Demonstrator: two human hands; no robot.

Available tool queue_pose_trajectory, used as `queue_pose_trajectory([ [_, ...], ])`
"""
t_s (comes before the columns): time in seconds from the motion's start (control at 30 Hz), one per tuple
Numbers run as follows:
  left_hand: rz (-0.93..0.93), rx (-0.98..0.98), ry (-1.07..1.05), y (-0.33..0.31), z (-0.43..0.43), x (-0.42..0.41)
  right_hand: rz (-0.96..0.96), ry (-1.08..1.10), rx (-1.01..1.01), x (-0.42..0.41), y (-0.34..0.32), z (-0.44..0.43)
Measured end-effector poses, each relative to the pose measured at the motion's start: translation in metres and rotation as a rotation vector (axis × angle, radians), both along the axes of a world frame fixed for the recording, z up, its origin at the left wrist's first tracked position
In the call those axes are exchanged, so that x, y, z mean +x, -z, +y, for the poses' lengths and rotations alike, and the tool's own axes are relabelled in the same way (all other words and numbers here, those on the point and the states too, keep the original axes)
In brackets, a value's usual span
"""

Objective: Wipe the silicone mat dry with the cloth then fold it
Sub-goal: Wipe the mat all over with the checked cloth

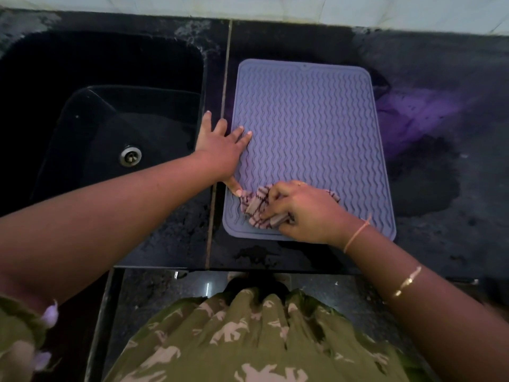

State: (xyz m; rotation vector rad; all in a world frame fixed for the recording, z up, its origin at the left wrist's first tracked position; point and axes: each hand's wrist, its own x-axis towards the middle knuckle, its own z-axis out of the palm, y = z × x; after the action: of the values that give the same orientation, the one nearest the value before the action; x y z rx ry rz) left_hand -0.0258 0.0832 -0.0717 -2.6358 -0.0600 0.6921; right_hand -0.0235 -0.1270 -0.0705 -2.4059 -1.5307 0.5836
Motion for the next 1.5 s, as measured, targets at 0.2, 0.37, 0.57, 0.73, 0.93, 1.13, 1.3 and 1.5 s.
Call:
queue_pose_trajectory([
  [0.2,-0.016,-0.096,-0.018,-0.001,0.006,-0.004,0.287,-0.046,-0.086,0.001,-0.012,-0.011],
  [0.37,0.037,-0.268,-0.069,-0.009,0.014,0.002,0.466,0.184,0.168,0.025,-0.021,0.006],
  [0.57,0.107,-0.340,-0.137,-0.008,0.021,0.006,0.114,-0.192,-0.133,-0.001,-0.012,0.054],
  [0.73,0.129,-0.316,-0.121,-0.005,0.024,0.008,0.259,-0.188,-0.212,0.004,-0.010,0.029],
  [0.93,0.150,-0.297,-0.120,-0.005,0.023,0.009,0.521,-0.093,-0.299,0.028,-0.013,0.001],
  [1.13,0.139,-0.225,-0.104,-0.008,0.017,0.009,0.668,0.314,0.002,0.096,-0.034,-0.002],
  [1.3,0.096,-0.017,-0.007,-0.008,0.008,0.005,0.353,0.207,-0.024,0.092,-0.014,0.038],
  [1.5,0.080,0.056,-0.016,-0.008,0.001,0.005,0.373,0.031,-0.148,0.063,-0.009,0.013],
])
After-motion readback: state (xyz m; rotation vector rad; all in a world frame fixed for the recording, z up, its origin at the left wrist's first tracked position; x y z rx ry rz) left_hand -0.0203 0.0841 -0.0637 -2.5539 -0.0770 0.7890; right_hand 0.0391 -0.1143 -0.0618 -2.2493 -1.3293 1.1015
